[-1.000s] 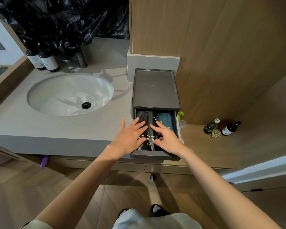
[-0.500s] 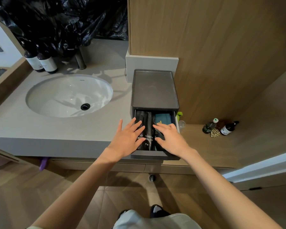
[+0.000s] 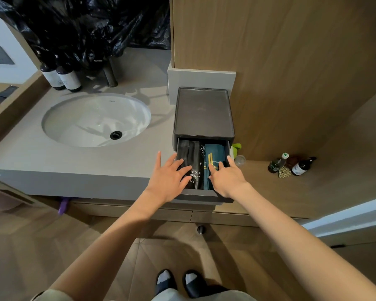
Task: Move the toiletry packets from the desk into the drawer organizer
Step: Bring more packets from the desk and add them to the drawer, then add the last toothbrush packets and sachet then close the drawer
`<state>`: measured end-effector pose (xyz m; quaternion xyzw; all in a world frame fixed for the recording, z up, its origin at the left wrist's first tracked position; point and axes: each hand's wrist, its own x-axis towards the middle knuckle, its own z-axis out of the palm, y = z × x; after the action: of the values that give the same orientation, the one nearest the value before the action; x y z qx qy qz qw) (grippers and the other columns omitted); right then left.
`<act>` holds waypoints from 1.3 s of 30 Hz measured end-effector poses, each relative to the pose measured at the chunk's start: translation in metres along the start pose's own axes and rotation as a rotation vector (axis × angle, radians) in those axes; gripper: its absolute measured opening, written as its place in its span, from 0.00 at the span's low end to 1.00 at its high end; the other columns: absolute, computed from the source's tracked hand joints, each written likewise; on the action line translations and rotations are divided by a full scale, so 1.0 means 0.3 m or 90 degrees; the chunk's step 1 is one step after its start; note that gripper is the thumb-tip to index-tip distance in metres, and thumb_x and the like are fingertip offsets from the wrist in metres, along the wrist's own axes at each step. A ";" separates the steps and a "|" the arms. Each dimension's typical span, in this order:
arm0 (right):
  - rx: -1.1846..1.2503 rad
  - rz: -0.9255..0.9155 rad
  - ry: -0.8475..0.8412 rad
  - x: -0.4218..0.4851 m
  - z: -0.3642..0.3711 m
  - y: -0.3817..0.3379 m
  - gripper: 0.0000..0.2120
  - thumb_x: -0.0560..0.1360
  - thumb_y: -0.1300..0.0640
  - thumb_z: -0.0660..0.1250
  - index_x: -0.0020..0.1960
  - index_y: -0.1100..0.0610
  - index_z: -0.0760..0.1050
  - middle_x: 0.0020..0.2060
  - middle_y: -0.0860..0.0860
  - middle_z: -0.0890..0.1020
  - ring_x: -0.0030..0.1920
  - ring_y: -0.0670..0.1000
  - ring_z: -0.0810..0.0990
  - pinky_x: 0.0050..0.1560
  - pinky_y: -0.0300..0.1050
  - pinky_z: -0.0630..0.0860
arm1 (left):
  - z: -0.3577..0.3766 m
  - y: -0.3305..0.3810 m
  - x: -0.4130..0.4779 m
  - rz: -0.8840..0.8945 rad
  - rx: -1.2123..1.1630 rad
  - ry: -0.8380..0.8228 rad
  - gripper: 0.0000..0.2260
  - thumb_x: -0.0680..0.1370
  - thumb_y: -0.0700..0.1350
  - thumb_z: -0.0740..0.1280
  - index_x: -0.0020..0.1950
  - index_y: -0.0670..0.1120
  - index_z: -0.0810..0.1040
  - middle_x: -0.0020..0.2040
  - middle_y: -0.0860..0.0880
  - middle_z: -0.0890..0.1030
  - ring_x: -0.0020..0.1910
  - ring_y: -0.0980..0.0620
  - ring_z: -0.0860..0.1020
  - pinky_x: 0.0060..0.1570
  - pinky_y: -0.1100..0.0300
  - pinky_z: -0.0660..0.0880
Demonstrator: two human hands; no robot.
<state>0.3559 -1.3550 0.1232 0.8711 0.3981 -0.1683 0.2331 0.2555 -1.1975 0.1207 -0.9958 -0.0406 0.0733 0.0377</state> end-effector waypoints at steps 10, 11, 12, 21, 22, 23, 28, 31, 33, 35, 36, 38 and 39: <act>0.171 -0.006 0.162 -0.068 -0.009 0.058 0.24 0.81 0.52 0.55 0.75 0.56 0.60 0.72 0.54 0.69 0.69 0.58 0.69 0.73 0.57 0.56 | -0.038 0.063 -0.002 -0.071 0.001 -0.044 0.24 0.81 0.60 0.43 0.76 0.56 0.56 0.76 0.49 0.63 0.78 0.48 0.49 0.71 0.34 0.40; 0.190 -0.018 0.196 -0.084 -0.011 0.071 0.24 0.80 0.52 0.56 0.76 0.54 0.59 0.72 0.53 0.69 0.69 0.58 0.69 0.72 0.55 0.59 | -0.040 0.066 -0.017 -0.078 -0.017 -0.038 0.24 0.81 0.59 0.44 0.76 0.56 0.56 0.76 0.50 0.63 0.78 0.48 0.50 0.72 0.35 0.41; 0.206 -0.031 0.224 -0.098 -0.015 0.083 0.25 0.80 0.52 0.56 0.76 0.53 0.59 0.72 0.52 0.68 0.69 0.57 0.69 0.71 0.54 0.62 | -0.043 0.070 -0.034 -0.086 -0.035 -0.026 0.24 0.81 0.59 0.45 0.76 0.56 0.56 0.76 0.50 0.62 0.77 0.48 0.50 0.72 0.35 0.41; 0.420 -0.105 0.359 -0.149 -0.154 0.059 0.21 0.80 0.51 0.60 0.72 0.47 0.66 0.66 0.46 0.75 0.64 0.50 0.73 0.56 0.48 0.75 | -0.115 -0.024 -0.236 -0.216 -0.251 0.246 0.18 0.80 0.52 0.58 0.70 0.52 0.70 0.66 0.52 0.77 0.66 0.50 0.73 0.64 0.52 0.69; 0.478 -0.127 0.359 -0.144 -0.183 0.028 0.20 0.80 0.51 0.60 0.71 0.46 0.67 0.64 0.45 0.76 0.62 0.49 0.74 0.57 0.49 0.76 | -0.131 -0.055 -0.268 -0.244 -0.297 0.261 0.18 0.80 0.52 0.59 0.70 0.53 0.70 0.65 0.53 0.77 0.64 0.51 0.74 0.62 0.53 0.71; 0.534 -0.150 0.356 -0.137 -0.213 -0.009 0.19 0.79 0.52 0.60 0.70 0.46 0.68 0.63 0.43 0.77 0.60 0.47 0.75 0.57 0.49 0.75 | -0.141 -0.090 -0.299 -0.275 -0.344 0.269 0.18 0.80 0.52 0.59 0.70 0.54 0.70 0.65 0.54 0.77 0.64 0.52 0.74 0.60 0.54 0.73; 0.721 -0.228 0.327 -0.060 -0.366 -0.268 0.15 0.79 0.54 0.62 0.65 0.44 0.73 0.55 0.39 0.80 0.52 0.40 0.77 0.55 0.37 0.74 | -0.126 -0.338 -0.451 -0.435 -0.638 0.351 0.15 0.80 0.51 0.61 0.66 0.55 0.73 0.59 0.59 0.80 0.56 0.63 0.76 0.60 0.65 0.73; 0.798 -0.254 0.293 0.012 -0.445 -0.466 0.13 0.79 0.56 0.62 0.62 0.45 0.74 0.52 0.38 0.81 0.50 0.38 0.77 0.49 0.27 0.72 | -0.082 -0.529 -0.575 -0.492 -0.782 0.414 0.14 0.80 0.45 0.62 0.65 0.51 0.75 0.56 0.54 0.82 0.54 0.61 0.78 0.61 0.67 0.71; 0.872 -0.263 0.254 0.064 -0.491 -0.617 0.12 0.79 0.56 0.63 0.61 0.46 0.76 0.50 0.41 0.83 0.49 0.41 0.80 0.49 0.30 0.74 | -0.042 -0.669 -0.678 -0.508 -0.836 0.420 0.15 0.80 0.43 0.62 0.66 0.48 0.74 0.57 0.52 0.81 0.58 0.55 0.78 0.65 0.58 0.71; 0.987 -0.239 0.191 0.106 -0.535 -0.780 0.10 0.79 0.56 0.62 0.58 0.47 0.77 0.49 0.44 0.85 0.46 0.45 0.82 0.47 0.35 0.76 | -0.001 -0.818 -0.787 -0.516 -0.885 0.401 0.17 0.80 0.42 0.61 0.69 0.46 0.71 0.59 0.51 0.79 0.61 0.51 0.76 0.66 0.56 0.70; 1.032 -0.225 0.166 0.127 -0.563 -0.863 0.10 0.79 0.57 0.62 0.57 0.48 0.77 0.49 0.46 0.85 0.44 0.46 0.82 0.47 0.36 0.77 | 0.014 -0.895 -0.840 -0.526 -0.904 0.386 0.18 0.80 0.42 0.61 0.70 0.47 0.70 0.61 0.51 0.78 0.62 0.51 0.76 0.65 0.57 0.70; 1.077 -0.208 0.135 0.168 -0.621 -1.025 0.09 0.80 0.57 0.62 0.57 0.49 0.77 0.49 0.48 0.85 0.43 0.47 0.82 0.48 0.40 0.78 | 0.041 -1.046 -0.940 -0.553 -0.935 0.351 0.19 0.80 0.43 0.61 0.72 0.49 0.68 0.64 0.51 0.76 0.63 0.53 0.74 0.66 0.56 0.69; 1.084 -0.205 0.123 0.187 -0.650 -1.102 0.09 0.80 0.57 0.62 0.57 0.49 0.77 0.49 0.47 0.85 0.43 0.47 0.82 0.49 0.42 0.78 | 0.056 -1.120 -0.985 -0.563 -0.940 0.335 0.20 0.80 0.43 0.61 0.72 0.49 0.67 0.65 0.50 0.76 0.63 0.52 0.74 0.66 0.54 0.69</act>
<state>0.1567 -1.0253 0.1693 0.6926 0.2730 -0.3652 -0.5589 -0.0636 -0.8880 0.1737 -0.6446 -0.4471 -0.2229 -0.5788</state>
